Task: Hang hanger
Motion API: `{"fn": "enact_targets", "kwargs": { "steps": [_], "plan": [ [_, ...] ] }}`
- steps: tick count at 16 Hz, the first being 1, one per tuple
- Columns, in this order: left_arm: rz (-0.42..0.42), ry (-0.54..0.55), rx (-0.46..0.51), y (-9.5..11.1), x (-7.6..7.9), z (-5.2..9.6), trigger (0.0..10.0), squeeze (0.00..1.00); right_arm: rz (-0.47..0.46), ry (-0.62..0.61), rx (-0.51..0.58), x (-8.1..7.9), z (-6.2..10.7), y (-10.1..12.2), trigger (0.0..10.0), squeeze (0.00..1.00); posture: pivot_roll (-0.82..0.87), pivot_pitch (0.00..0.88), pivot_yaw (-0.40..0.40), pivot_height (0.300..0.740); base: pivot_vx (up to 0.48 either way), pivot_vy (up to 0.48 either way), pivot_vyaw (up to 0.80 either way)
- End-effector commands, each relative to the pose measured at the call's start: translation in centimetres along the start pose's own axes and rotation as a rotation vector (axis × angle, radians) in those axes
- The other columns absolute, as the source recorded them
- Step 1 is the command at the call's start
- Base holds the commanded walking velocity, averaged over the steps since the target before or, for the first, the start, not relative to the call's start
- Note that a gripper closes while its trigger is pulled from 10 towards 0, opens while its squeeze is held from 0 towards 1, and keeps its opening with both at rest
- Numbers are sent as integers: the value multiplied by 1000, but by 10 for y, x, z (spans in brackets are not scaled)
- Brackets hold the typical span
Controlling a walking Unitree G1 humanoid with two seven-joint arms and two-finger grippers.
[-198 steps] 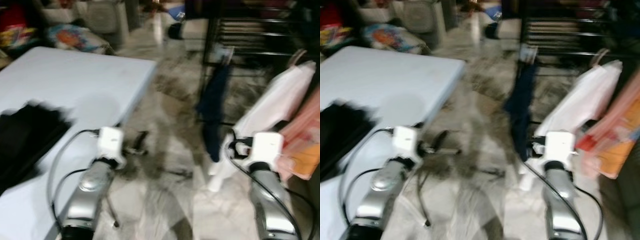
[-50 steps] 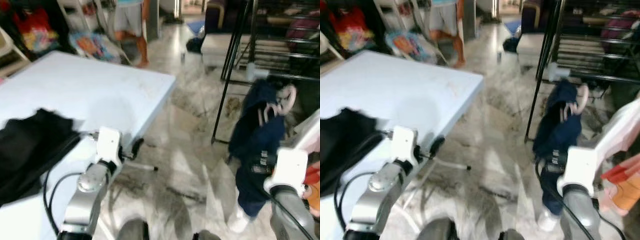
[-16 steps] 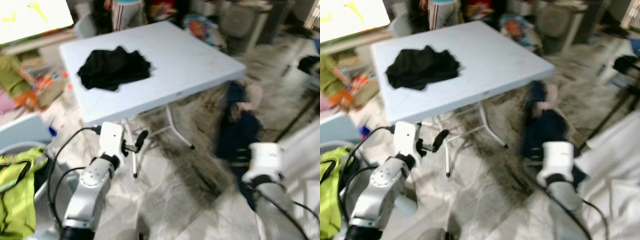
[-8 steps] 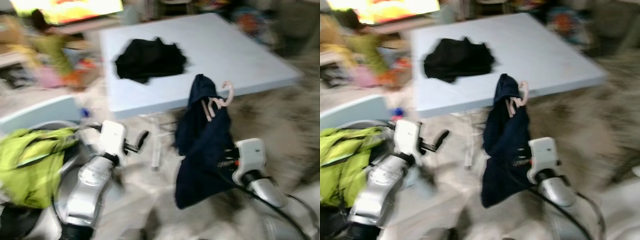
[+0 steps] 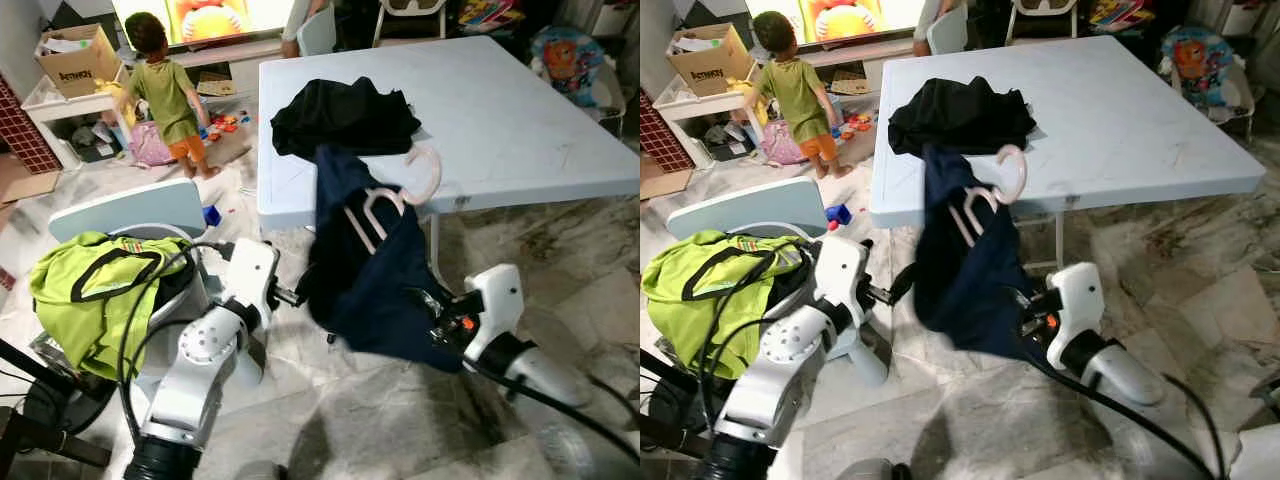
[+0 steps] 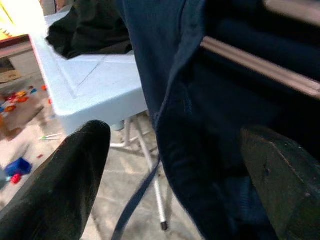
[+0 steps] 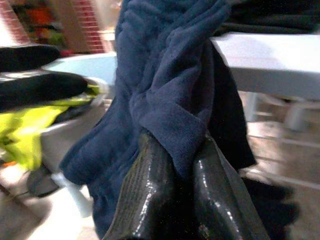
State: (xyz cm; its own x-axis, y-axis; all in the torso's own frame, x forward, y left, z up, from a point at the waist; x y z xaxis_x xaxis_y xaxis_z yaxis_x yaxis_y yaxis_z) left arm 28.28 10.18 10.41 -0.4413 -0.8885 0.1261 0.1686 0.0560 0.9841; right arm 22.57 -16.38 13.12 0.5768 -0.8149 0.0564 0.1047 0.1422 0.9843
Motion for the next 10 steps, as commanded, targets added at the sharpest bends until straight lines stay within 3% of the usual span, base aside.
{"fn": "enact_targets", "kwargs": {
  "steps": [1,3,7,8,9,10],
  "plan": [
    [-9,24,-14,-3,-8,1,10000,0,-11,101,59,-9,4,17,10000,0,-55,0,51,740,0,0,0],
    [-13,39,-16,-5,-9,1,10000,0,-41,258,55,-21,20,27,10000,0,-63,0,52,740,0,0,0],
    [-20,47,-13,-7,-11,1,10000,0,-74,375,5,-23,42,29,10000,0,-69,0,53,740,0,0,0],
    [-22,50,-10,-6,-13,1,10000,0,-66,374,-39,-19,48,25,10000,0,-69,0,53,740,0,0,0],
    [-34,60,-8,-5,-18,2,10000,0,41,317,-176,0,58,7,10000,0,-72,0,55,740,0,0,0],
    [-41,66,-8,-5,-20,2,10000,0,71,318,-214,4,62,2,10000,0,-72,0,55,740,0,0,0]
  ]
}}
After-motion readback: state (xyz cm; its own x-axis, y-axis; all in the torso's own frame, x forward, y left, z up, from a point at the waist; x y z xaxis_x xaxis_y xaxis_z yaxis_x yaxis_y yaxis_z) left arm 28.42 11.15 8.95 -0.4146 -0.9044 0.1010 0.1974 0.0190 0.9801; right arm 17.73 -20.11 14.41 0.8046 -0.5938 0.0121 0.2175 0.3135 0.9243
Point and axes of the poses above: a point about 5 cm out from each wrist's last joint towards the gripper, its own z axis pointing back from the gripper into the wrist, its own y axis along the axis of the wrist's last joint, x = y × z, the point moved 1 cm from there along -z, pointing out of the wrist towards the gripper, and after that the axes turned 10 degrees about z, right-handed, at the moved point
